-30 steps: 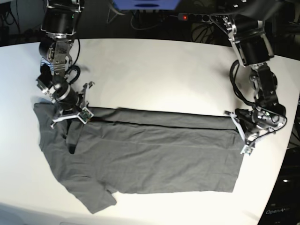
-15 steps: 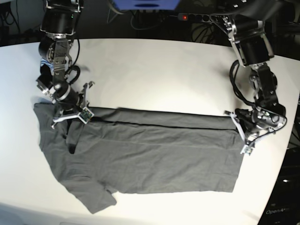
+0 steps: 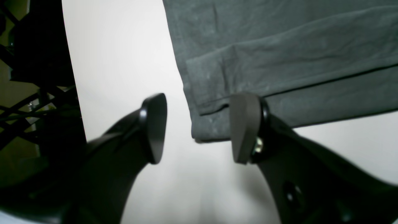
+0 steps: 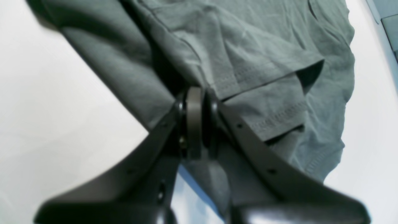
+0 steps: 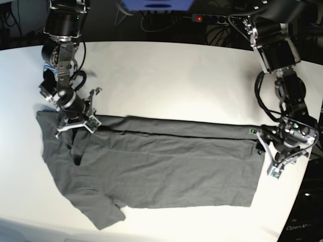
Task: Fold the T-shirt properly
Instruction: 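Open the left gripper and regrasp the shirt's side edge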
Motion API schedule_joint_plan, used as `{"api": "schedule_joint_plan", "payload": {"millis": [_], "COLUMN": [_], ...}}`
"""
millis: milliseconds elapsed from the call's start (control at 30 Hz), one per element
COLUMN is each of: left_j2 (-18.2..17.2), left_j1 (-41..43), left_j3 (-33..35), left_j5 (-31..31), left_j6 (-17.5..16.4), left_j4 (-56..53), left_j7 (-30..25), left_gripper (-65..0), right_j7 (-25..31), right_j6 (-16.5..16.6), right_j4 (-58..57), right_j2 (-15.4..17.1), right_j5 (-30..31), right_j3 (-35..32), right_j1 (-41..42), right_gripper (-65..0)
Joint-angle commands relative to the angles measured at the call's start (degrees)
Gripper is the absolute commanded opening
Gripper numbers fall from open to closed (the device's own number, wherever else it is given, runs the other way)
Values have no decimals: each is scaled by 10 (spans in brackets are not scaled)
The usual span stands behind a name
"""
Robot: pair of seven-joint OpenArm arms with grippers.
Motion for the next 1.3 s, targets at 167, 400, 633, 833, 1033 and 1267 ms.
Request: {"api": "schedule_joint_plan", "payload": {"millis": [167,400,633,833,1033,1267], "left_j2": [18,20,20,20,20,20], "left_j1": [-55,-63,-68,-70,-101,-117], "left_j3": [-5,-6,-6,-6,-22,-46], "left_j5": [109,126,125,125,125,124], "left_j6": [3,3,42,43,43,42], "left_j4": [-94,-113,-115,-125,-191,-206], "left_j7": [-12,-13,-13,-13,-13,-14], "left_gripper": [-331,-331,-330,-330,-330,-330], "right_j7": [9,9,9,9,9,9], "right_j6": [-5,-5,-5,-5,-5,-5], "right_j4": [7,7,7,7,7,7], "right_j2": [3,3,3,4,3,4], "right_j5": [7,7,7,7,7,7], "right_j3": [1,1,1,1,1,1], "right_j1": [9,7,6,5,4,4], "right_gripper": [-635,-635,-635,-635,-635,-635]}}
